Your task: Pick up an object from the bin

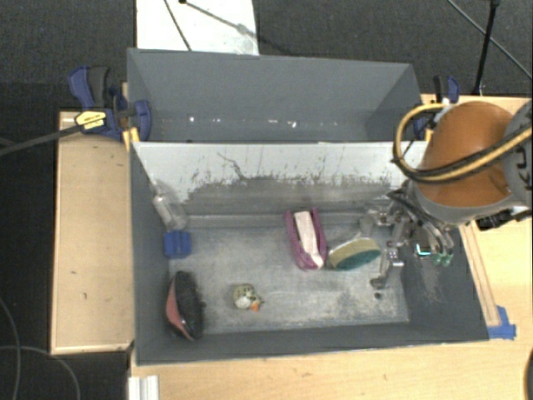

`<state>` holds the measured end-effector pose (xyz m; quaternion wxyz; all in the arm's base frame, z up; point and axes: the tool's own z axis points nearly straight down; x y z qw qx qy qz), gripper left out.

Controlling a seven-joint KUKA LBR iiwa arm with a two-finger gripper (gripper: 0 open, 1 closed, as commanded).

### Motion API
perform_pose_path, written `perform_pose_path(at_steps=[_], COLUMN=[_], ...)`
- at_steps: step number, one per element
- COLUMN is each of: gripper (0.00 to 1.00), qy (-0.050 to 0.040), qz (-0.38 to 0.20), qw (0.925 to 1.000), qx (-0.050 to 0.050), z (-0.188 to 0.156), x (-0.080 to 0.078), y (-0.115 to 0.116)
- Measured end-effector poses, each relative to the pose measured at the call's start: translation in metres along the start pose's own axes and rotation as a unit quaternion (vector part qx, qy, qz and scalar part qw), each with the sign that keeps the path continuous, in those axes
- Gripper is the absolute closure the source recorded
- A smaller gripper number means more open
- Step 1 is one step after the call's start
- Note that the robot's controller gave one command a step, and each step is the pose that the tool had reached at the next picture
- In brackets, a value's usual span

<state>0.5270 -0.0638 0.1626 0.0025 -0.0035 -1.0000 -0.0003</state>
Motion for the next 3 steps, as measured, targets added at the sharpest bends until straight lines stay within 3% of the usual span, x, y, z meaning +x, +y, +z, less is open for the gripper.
perform_pose_path(at_steps=[1,2,3], gripper=[0.0,1.0,1.0], qy=[-0.0018,-0.0047,-0.0077], qz=[-0.03,-0.031,-0.019], qw=[0.9996,0.9995,0.9998], qx=[0.0,0.0,0.001], z=[0.094,0.089,-0.066], x=[-0.053,-0.054,-0.034], y=[0.004,0.004,0.002])
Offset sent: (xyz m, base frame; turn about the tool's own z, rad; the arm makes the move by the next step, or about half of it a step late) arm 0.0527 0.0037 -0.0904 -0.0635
